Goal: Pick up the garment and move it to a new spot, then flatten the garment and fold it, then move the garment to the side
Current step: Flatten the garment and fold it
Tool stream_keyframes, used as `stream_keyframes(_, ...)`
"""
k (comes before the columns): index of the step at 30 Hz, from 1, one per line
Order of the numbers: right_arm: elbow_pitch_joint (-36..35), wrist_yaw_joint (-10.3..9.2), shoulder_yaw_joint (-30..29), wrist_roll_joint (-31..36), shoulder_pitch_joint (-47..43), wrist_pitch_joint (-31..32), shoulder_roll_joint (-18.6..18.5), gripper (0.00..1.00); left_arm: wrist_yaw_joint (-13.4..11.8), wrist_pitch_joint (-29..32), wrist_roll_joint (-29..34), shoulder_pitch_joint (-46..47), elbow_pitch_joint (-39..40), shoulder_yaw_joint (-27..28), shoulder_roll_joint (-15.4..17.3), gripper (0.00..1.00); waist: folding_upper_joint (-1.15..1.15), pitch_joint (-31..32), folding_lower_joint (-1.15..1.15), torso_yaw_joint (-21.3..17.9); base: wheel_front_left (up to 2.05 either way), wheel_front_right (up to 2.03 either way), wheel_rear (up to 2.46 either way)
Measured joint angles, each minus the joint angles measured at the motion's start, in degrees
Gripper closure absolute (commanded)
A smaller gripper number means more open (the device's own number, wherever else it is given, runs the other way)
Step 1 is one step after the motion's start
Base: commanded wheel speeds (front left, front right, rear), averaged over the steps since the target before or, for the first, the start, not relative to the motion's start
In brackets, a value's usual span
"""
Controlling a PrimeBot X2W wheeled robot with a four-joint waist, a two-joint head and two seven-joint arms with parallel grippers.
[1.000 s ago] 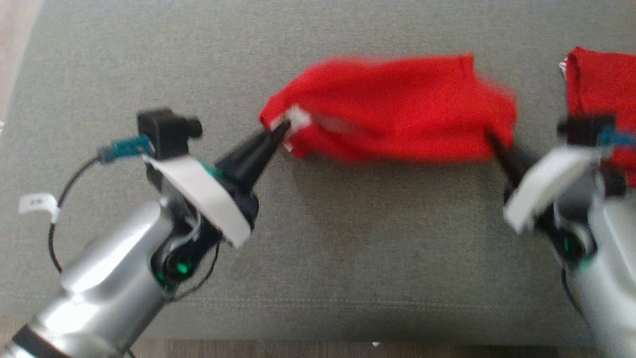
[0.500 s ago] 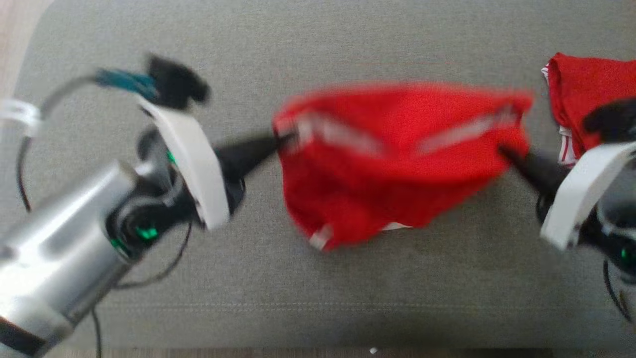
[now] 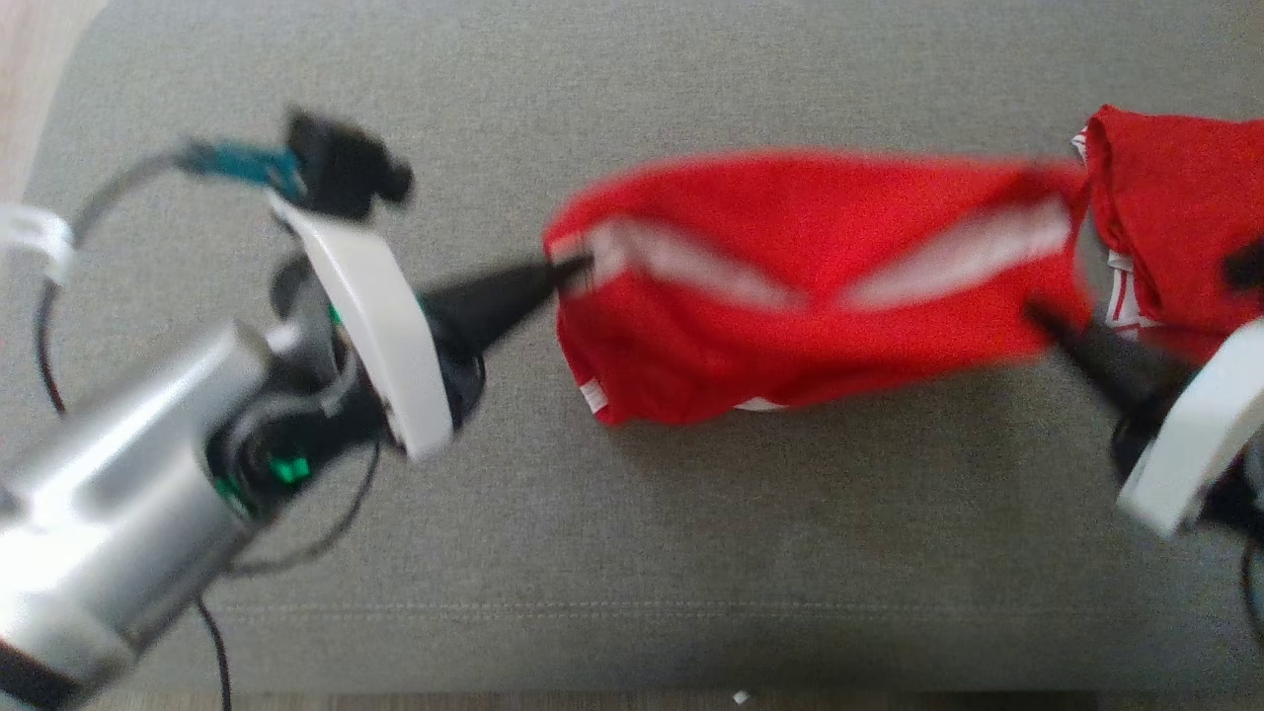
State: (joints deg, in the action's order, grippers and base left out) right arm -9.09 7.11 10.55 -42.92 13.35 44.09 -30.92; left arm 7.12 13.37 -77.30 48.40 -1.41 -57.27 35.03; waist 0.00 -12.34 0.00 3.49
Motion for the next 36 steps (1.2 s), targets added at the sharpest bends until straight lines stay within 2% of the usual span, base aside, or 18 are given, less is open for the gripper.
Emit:
stream_keyframes(4,2.21,0.0,1.92,0.1,-7.86,1.31,0.44,1.0,0.0,1.07,-0.93,-4.82,0.12,-3.59,0.52,1.0,0.0,-0.24,0.0,0.21,0.0,0.0,0.0)
stream_keyframes(7,3.59,0.0,3.42,2.5,-11.27,-1.3,1.22,1.0,0.0,-1.69,0.67,-7.33,0.18,-5.04,1.0,1.0,0.0,-0.58,0.0,0.33,0.0,0.0,0.0)
stream_keyframes(8,4.15,0.0,3.81,3.66,-11.8,-2.89,1.56,0.82,0.0,-3.0,1.07,-8.01,0.16,-5.06,1.01,1.0,0.0,-0.73,0.0,0.38,0.0,0.0,0.0)
stream_keyframes(9,4.82,0.0,3.99,4.37,-12.34,-4.3,2.01,0.24,0.0,-4.3,1.19,-8.69,0.19,-5.13,1.01,1.0,0.0,-0.88,0.0,0.45,0.0,0.0,0.0)
stream_keyframes(10,5.61,0.0,4.15,5.06,-12.96,-5.6,2.34,0.0,0.0,-5.75,1.44,-9.43,0.14,-5.17,1.01,1.0,0.0,-0.99,0.0,0.57,0.0,0.0,0.0)
stream_keyframes(15,6.81,0.0,2.89,6.95,-18.88,-11.51,3.89,0.0,0.0,-12.7,2.71,-13.4,-0.09,-5.54,0.96,1.0,0.0,-1.67,0.0,1.43,0.0,0.0,0.0)
stream_keyframes(22,2.72,0.0,0.7,15.36,-21.25,-19.87,4.55,0.0,0.0,-23.56,4.63,-15.61,-1.94,-3.82,0.56,1.0,0.0,-3.05,0.0,1.6,0.0,0.0,0.0)
stream_keyframes(24,2.79,0.0,1.24,16.34,-21.38,-21.85,6.54,0.0,0.0,-24.83,4.9,-15.99,-2.72,-3.41,0.15,1.0,0.0,-3.36,0.0,1.61,0.0,0.0,0.0)
stream_keyframes(26,3.66,0.02,3.65,18.63,-21.13,-23.81,6.94,0.0,0.0,-25.37,5.04,-16.51,-3.22,-3.5,-0.23,1.0,0.0,-3.51,0.0,1.58,0.0,0.0,0.0)
stream_keyframes(33,12.4,0.02,7.84,23.45,-15.48,-28.05,8.86,0.0,0.0,-26.15,5.03,-16.5,-4.24,-4.6,-1.21,1.0,0.0,-3.83,0.0,2.05,0.0,0.0,0.0)
stream_keyframes(34,14.04,0.02,8.2,24.77,-13.34,-29.74,9.04,0.05,0.0,-26.15,5.04,-16.38,-4.42,-5.15,-1.62,1.0,0.0,-3.86,0.0,2.51,0.0,0.0,0.0)
stream_keyframes(35,14.36,0.02,8.15,24.77,-12.54,-30.72,9.39,1.0,0.0,-26.16,5.04,-16.38,-4.49,-5.35,-1.69,1.0,0.0,-3.84,0.0,2.69,0.0,0.0,0.0)
stream_keyframes(36,14.45,0.02,8.18,24.77,-11.88,-31.23,9.6,1.0,0.0,-26.18,5.04,-16.37,-4.58,-5.53,-1.7,1.0,0.0,-3.78,0.0,2.82,0.0,0.0,0.0)
